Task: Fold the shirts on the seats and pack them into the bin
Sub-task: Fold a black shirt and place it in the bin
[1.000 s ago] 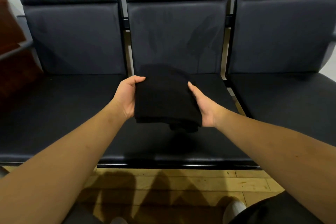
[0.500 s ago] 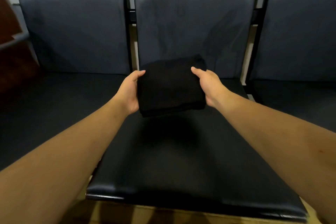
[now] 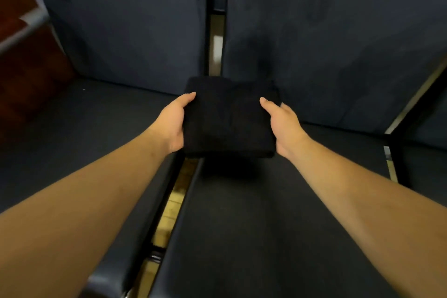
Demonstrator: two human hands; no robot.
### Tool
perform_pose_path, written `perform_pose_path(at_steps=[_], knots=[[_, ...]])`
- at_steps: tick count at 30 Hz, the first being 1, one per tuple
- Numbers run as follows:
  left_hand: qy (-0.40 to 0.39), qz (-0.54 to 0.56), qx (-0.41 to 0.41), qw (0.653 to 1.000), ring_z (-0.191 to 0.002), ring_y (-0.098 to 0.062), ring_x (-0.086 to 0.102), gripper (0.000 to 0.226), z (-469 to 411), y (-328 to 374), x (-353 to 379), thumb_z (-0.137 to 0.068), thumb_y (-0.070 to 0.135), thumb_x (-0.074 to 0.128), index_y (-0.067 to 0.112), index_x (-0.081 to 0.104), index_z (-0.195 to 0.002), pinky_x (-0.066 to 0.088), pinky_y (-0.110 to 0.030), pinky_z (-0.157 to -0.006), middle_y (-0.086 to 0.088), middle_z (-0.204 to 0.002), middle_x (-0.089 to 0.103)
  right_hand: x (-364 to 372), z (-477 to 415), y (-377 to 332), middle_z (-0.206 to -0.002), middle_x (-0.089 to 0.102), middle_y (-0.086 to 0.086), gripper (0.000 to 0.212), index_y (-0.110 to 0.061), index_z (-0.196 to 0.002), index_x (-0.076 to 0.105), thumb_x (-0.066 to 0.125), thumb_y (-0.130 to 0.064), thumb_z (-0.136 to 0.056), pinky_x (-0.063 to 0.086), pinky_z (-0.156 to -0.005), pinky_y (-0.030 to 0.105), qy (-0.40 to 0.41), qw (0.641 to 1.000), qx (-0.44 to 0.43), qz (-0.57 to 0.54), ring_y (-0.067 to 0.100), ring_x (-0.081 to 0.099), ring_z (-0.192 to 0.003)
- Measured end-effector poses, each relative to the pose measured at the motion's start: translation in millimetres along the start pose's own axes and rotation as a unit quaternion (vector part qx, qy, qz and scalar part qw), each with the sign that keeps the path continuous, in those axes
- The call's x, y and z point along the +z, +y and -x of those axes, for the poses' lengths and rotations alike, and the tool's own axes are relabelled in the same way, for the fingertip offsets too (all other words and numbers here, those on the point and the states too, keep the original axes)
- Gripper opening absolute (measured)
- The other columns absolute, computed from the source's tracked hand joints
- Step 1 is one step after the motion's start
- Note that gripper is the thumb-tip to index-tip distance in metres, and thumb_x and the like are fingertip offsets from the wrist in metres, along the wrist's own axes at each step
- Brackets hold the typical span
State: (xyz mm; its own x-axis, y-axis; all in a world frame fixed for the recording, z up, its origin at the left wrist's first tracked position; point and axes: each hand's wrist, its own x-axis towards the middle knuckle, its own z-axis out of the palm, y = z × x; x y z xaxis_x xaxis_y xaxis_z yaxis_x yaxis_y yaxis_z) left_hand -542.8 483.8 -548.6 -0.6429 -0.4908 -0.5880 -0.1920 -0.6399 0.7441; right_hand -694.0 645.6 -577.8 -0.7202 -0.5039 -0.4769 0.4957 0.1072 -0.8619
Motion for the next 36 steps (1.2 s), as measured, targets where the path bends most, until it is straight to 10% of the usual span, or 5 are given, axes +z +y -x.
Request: perform_pose_path(at_steps=[15, 19, 28, 36], knots=[[0.160, 0.128, -0.032, 0.978, -0.110, -0.029, 0.070, 0.044, 230, 245, -149, -0.094, 0.046, 0.064, 0.017, 0.069, -0.127, 0.050, -0.047, -0.102, -0.006, -0.119, 0.074, 296, 176, -186, -0.115, 0.060, -0.013, 0.058, -0.027, -0.150, 0.038, 0.062, -0.038, -0.099, 0.046, -0.099, 0.034, -0.104, 0.977, 0.056, 0.180, 0.013, 0.057, -0.107], [0.210, 0.180, -0.010, 0.961, -0.104, -0.029, 0.073, 0.044, 285, 264, -215, -0.095, 0.045, 0.062, 0.015, 0.068, -0.127, 0.055, -0.043, -0.088, -0.008, -0.115, 0.075, 376, 211, -174, -0.141, 0.057, -0.005, 0.062, -0.028, -0.148, 0.048, 0.066, -0.049, -0.092, 0.047, -0.109, 0.046, -0.188, 0.954, 0.058, 0.225, 0.020, 0.056, -0.127], [0.356, 0.272, 0.035, 0.893, -0.096, -0.022, 0.074, 0.035, 405, 206, -315, -0.099, 0.040, 0.059, 0.015, 0.067, -0.121, 0.056, -0.036, -0.079, -0.003, -0.101, 0.079, 481, 287, -85, -0.116, 0.063, -0.008, 0.040, -0.028, -0.137, 0.053, 0.060, -0.039, -0.099, 0.053, -0.098, 0.040, -0.332, 0.885, 0.104, 0.310, 0.015, 0.062, -0.107], [0.459, 0.352, 0.031, 0.815, -0.111, -0.030, 0.069, 0.043, 482, 70, -384, -0.093, 0.043, 0.065, 0.015, 0.067, -0.125, 0.051, -0.049, -0.102, -0.009, -0.117, 0.074, 508, 358, 47, -0.122, 0.061, -0.008, 0.043, -0.027, -0.140, 0.051, 0.058, -0.041, -0.100, 0.050, -0.103, 0.042, -0.434, 0.800, 0.137, 0.390, 0.019, 0.058, -0.118]])
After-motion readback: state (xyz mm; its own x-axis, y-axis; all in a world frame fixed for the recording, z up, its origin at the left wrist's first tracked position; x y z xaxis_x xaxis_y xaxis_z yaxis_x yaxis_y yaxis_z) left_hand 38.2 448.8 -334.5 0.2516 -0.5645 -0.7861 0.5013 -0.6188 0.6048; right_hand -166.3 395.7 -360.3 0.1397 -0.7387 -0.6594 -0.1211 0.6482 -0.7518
